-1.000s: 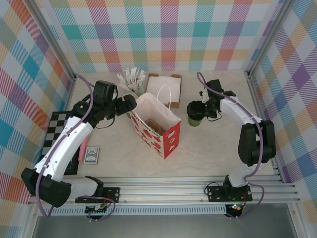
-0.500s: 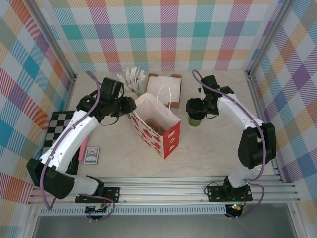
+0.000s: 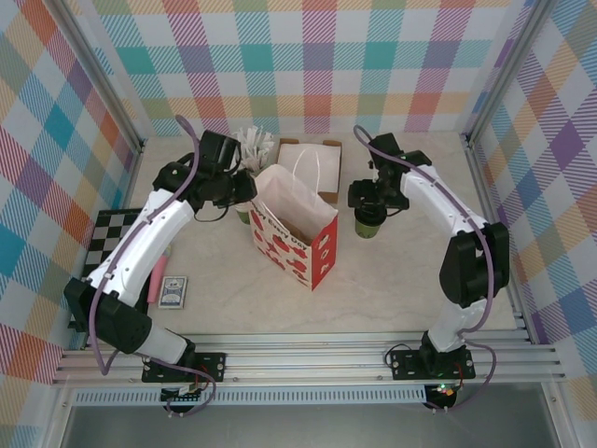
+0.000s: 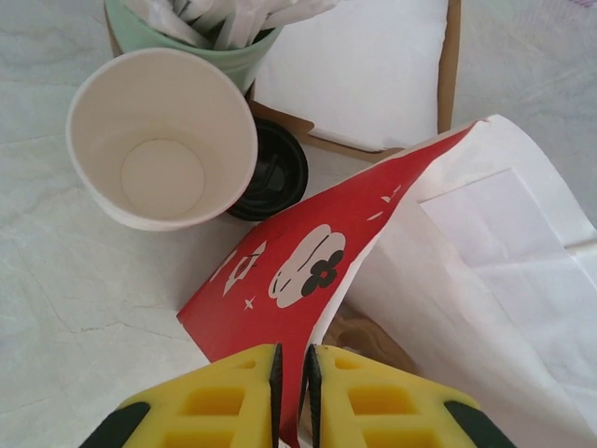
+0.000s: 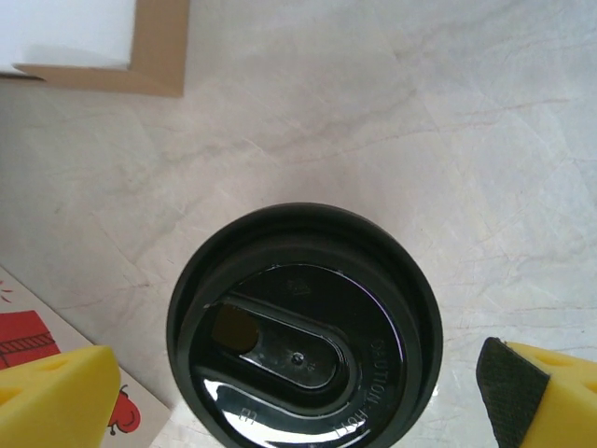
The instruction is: Pack the takeout coffee
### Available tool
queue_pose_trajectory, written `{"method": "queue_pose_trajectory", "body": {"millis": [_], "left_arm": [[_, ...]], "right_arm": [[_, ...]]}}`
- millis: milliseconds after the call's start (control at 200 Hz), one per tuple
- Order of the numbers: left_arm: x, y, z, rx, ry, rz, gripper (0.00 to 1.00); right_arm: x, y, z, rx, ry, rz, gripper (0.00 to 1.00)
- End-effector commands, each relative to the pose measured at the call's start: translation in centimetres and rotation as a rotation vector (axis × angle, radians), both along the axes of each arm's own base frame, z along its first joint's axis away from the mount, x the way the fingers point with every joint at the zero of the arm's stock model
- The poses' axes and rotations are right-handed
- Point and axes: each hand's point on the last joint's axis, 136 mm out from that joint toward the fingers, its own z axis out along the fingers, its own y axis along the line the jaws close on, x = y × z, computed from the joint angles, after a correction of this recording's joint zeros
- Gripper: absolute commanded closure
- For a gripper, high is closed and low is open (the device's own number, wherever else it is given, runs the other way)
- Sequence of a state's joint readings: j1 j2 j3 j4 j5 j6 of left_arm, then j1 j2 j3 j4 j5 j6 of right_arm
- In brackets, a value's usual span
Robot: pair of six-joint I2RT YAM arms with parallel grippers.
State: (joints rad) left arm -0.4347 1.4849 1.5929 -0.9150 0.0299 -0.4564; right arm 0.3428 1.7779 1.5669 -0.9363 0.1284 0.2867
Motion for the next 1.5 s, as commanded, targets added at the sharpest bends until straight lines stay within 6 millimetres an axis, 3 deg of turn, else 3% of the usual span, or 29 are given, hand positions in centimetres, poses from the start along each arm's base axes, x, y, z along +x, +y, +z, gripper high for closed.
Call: {"method": "queue_pose_trajectory", "body": {"millis": [0,205,470,835,965,1320,1495], "left_arm": [[0.7,-1.1,0.5,0.006,-0.012,-0.075,0.83],[1.8,-1.9,0.1,0.023,0.005,-0.118,0.84],[1.5,-1.4,0.2,0.045,-0.020,-0.182,0.91],[1.8,-3.2,0.9,-0.030,-0.049,-0.316,0.83],[1.7,-3.0,1.0,-0.030,-0.050,-0.314,0.72],[0.8,-0.6,2.8,-0.010,-0.112,-0.236,0.30],[0.5,0.3,2.9,0.005,-0.135,-0.212,0.15]], "right_arm": [[-0.6,-0.1,-0.4,-0.032,0.059,-0.013,0.00],[-0.8,0.4,-1.2,-0.029,0.092,0.008,0.00],[-0.7,0.5,-2.2,-0.037,0.115,0.008,0.00],[-0.5,0.4,-3.2,-0.057,0.155,-0.024,0.00],[-0.5,0.4,-3.4,-0.066,0.165,-0.020,0.01],[-0.9,0.1,-3.8,-0.101,0.184,0.006,0.04],[-1.2,-0.1,-4.0,-0.149,0.209,0.021,0.04]]}}
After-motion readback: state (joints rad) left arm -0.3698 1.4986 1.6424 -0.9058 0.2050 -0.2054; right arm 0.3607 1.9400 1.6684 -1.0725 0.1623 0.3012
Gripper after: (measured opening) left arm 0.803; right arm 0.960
